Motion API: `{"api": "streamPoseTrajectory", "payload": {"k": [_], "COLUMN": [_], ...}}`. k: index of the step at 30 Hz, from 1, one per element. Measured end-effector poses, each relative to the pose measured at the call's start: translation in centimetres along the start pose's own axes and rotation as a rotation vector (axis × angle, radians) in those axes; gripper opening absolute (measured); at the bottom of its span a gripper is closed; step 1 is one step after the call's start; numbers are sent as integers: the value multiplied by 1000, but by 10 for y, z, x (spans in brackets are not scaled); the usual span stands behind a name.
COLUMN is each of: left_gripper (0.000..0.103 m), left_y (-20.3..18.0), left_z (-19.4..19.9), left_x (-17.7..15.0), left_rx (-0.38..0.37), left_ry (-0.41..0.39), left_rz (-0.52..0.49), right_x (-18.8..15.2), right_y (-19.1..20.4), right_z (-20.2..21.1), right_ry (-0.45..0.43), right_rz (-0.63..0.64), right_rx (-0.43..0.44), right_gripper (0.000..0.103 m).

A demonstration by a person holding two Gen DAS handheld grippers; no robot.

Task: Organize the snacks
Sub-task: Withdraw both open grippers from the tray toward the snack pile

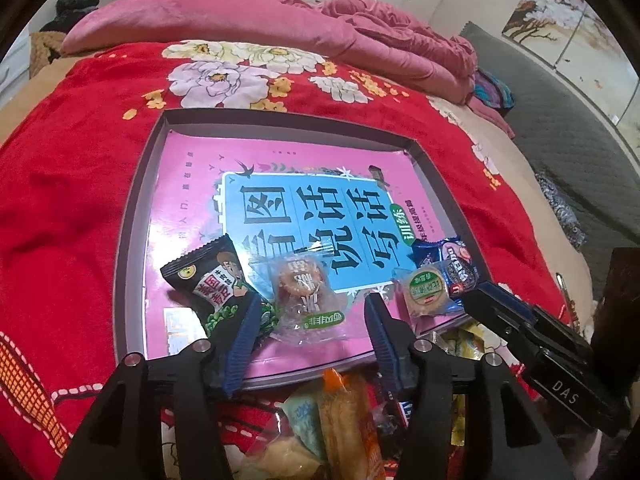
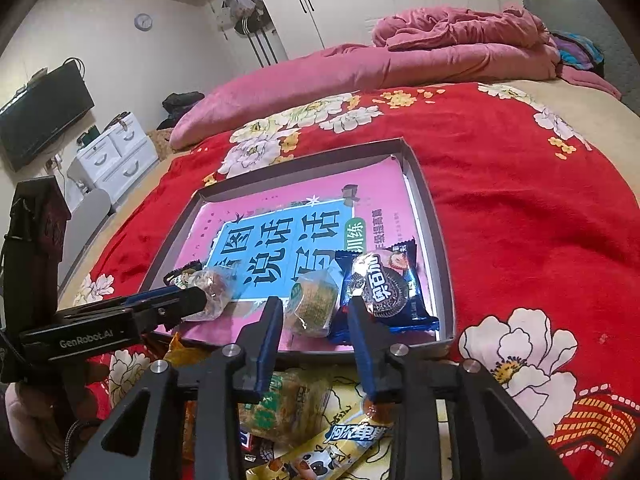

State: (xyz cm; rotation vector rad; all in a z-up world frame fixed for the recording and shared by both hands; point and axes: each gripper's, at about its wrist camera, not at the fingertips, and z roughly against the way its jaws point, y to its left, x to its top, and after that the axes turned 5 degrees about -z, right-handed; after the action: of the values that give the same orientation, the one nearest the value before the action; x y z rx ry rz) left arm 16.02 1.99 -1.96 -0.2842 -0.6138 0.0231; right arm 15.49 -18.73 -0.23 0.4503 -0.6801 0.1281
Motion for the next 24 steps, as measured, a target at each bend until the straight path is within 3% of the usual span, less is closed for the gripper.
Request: {"api": "streamPoseTrajectory", "payload": {"k": [7, 24], "left_gripper": [69, 74], "left_y": [3, 5], "left_z": [6, 28], "left_x": [0, -9], "left_rx": [-7, -23], "left_ry": [-8, -32], "left_rz": [14, 16], "right_x": [1, -1], "right_y": [0, -6], "right_z": [5, 28], "right_ry": [-13, -65], "right_rz": [-2, -30], "right_rx": [-10, -21], "right_gripper": [42, 52]}}
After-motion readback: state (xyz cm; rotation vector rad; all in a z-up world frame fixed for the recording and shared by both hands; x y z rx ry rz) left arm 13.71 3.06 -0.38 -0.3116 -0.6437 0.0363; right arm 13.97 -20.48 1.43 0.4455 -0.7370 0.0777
